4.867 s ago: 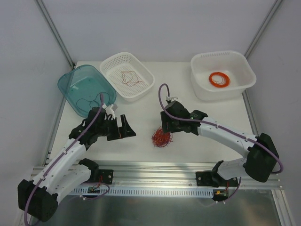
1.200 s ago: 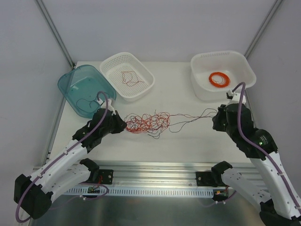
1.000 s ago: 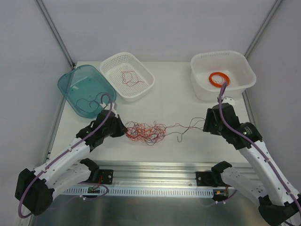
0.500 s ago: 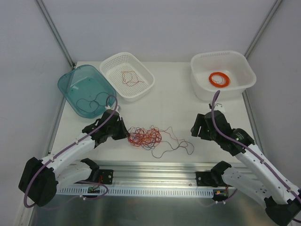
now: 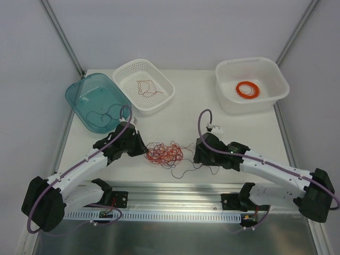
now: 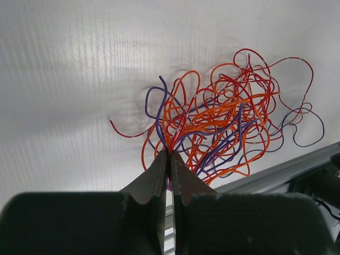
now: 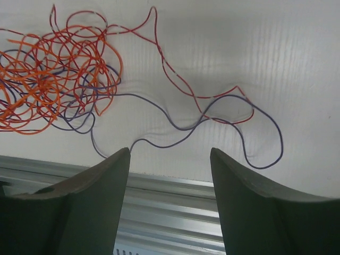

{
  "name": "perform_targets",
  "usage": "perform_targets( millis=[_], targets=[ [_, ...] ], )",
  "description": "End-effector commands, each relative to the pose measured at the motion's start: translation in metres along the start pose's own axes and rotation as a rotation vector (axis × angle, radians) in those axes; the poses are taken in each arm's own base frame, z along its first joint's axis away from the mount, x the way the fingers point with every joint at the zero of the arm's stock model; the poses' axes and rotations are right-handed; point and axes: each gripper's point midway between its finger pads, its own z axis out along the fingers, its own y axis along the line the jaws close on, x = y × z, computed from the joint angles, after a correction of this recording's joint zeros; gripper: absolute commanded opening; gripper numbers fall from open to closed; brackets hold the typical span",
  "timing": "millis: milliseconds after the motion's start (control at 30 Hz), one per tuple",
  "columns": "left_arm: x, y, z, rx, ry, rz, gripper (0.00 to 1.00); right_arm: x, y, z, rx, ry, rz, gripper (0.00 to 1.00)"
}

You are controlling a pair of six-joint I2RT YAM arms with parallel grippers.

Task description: Untangle the cables

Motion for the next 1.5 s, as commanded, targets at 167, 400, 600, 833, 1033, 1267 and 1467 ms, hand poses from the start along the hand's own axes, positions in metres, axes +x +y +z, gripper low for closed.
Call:
perform_targets(
  millis=[167,400,600,833,1033,1267,1467],
  targets=[
    [-0.006,-0.013,-0.004,0.05,-0.008,-0.018,0.01,0.011,0.036,0.033,0.076,-0.017,-0.11,0.56],
    [-0.004,-0.011,-0.008,0.061,-0.025,-0.016,0.0,0.026,0.026,0.05,0.142,0.047,-0.22,0.52],
    [-0.003,-0.012,-0.01,0.07,-0.023,-0.023,0.01,0.042,0.017,0.05,0.204,0.103,-0.099,0.53],
    [-0.001,-0.011,-0.011,0.076,-0.028,-0.027,0.0,0.058,0.012,0.061,0.269,0.143,-0.064,0.54],
    [0.0,-0.006,-0.013,0.069,-0.045,-0.03,0.0,0.064,0.0,0.061,0.301,0.149,-0.041,0.51],
    [-0.006,-0.004,-0.011,0.048,-0.062,-0.016,0.0,0.068,-0.014,0.057,0.328,0.145,-0.033,0.38],
    [-0.016,0.001,-0.011,0.002,-0.099,-0.008,0.0,0.048,-0.026,0.038,0.361,0.081,-0.086,0.04]
  ],
)
